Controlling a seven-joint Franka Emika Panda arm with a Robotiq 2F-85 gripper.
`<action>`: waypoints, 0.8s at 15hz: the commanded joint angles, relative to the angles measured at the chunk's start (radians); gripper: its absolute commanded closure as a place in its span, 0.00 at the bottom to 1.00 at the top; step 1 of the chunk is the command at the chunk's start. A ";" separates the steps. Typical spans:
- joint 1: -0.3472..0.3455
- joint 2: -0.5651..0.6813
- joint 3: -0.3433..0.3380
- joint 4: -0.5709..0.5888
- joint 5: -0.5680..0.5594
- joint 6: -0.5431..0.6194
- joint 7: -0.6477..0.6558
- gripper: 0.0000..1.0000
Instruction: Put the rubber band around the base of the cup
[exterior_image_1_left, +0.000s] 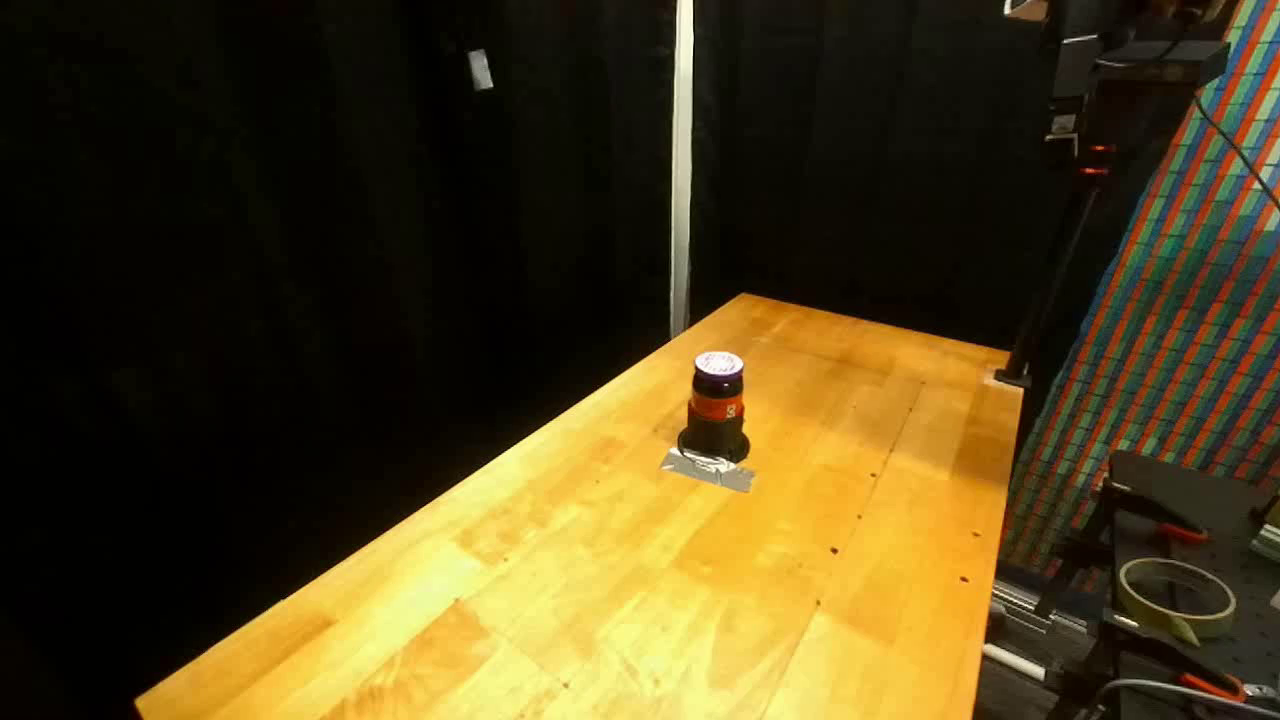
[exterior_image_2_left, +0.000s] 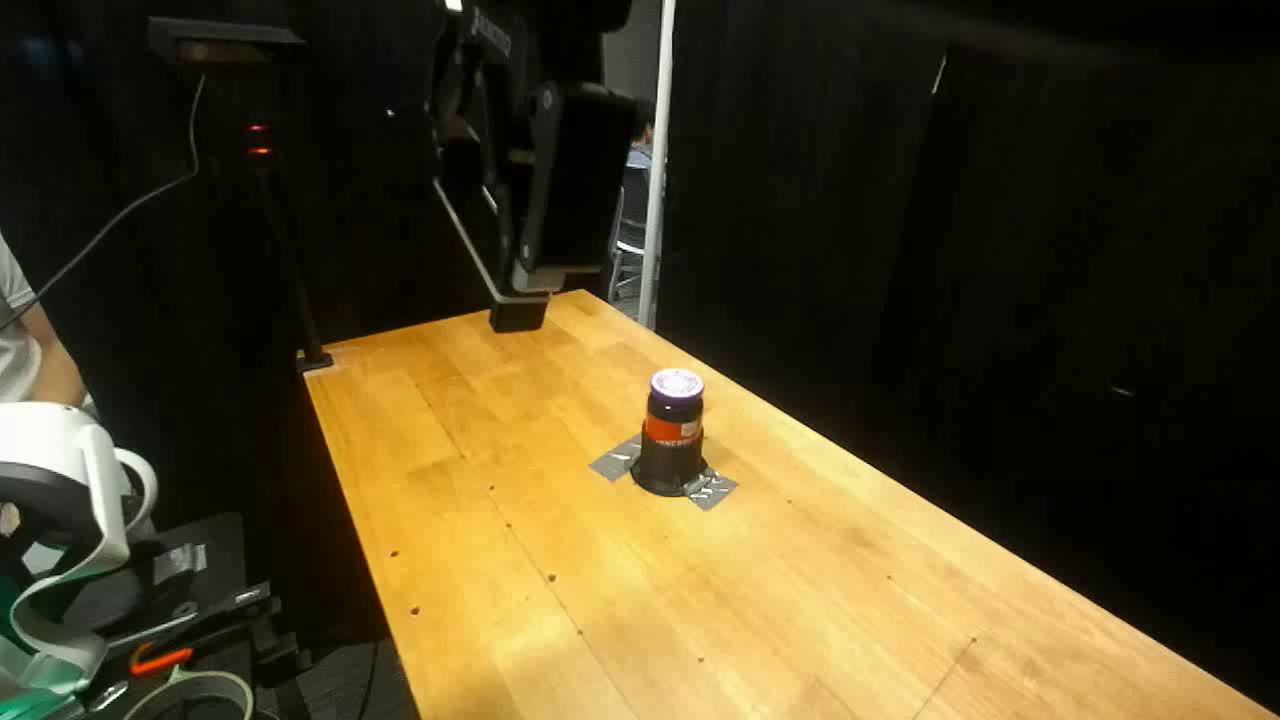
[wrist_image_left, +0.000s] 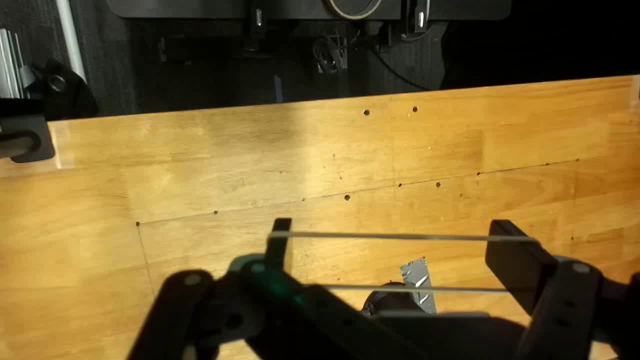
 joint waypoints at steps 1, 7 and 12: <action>-0.031 0.004 0.026 0.004 0.009 -0.003 -0.009 0.00; -0.031 0.001 0.026 0.009 0.009 -0.003 -0.009 0.00; 0.040 0.171 0.146 0.165 0.047 0.043 0.045 0.00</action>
